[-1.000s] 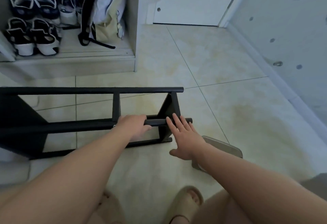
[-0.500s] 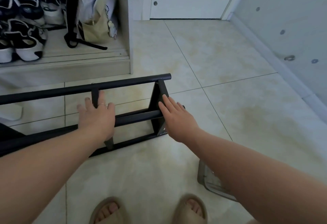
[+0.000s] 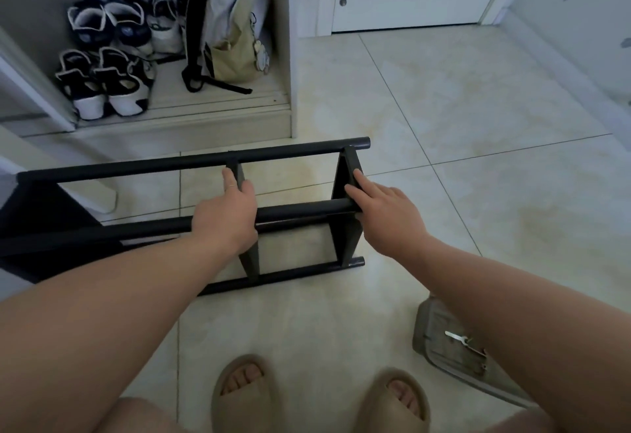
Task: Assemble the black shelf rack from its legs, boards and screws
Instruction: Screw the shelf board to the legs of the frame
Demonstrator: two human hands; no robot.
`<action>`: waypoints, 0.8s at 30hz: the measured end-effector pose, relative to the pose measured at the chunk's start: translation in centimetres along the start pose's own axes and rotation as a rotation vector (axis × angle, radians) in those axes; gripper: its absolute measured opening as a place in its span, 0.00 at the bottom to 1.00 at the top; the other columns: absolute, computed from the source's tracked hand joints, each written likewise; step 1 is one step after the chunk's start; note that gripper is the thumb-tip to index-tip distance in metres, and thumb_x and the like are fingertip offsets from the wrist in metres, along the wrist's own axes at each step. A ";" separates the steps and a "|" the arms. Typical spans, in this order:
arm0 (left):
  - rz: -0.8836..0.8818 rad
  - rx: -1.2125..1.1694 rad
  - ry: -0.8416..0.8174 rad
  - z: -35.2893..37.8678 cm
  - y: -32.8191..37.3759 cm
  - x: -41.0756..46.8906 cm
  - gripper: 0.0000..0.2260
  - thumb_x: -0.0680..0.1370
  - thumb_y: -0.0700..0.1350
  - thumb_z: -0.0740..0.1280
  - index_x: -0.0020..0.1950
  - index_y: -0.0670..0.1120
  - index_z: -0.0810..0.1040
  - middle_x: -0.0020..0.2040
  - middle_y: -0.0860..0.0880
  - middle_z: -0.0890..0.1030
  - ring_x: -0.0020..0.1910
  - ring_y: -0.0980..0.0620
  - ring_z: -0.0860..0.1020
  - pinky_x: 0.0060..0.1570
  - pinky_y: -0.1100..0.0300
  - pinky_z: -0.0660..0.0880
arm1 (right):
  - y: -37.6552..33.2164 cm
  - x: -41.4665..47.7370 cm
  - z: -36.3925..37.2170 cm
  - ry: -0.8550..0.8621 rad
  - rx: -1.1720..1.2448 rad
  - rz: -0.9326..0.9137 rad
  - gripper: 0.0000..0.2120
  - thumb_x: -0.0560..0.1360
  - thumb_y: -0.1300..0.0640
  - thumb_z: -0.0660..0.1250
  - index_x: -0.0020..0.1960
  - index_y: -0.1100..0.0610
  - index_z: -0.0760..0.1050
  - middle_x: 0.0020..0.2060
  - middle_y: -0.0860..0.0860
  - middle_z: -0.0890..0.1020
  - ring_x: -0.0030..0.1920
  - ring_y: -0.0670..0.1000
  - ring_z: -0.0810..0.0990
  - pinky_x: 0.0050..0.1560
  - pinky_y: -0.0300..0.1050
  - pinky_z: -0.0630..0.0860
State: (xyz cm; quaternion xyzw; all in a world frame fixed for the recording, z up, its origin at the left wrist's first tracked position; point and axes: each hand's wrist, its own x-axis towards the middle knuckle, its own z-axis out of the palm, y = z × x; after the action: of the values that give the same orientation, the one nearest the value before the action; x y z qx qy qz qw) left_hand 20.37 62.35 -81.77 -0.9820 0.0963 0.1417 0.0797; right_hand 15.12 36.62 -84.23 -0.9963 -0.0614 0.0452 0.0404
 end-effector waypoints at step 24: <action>0.054 -0.115 0.169 8.8 0.6 12.6 0.03 0.82 0.44 0.62 0.55 0.48 0.71 0.50 0.48 0.75 0.44 0.47 0.68 0.45 0.54 0.63 | 1.5 9.2 9.5 -0.027 0.077 0.194 0.34 0.84 0.42 0.52 0.83 0.53 0.43 0.83 0.50 0.44 0.81 0.57 0.41 0.80 0.59 0.46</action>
State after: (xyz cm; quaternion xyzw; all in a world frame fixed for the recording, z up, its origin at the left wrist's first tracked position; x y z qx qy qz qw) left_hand 29.75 61.35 -93.91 -0.9904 0.1207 0.0657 0.0110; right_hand 23.45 36.98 -94.52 -0.9946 0.0365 0.0644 0.0732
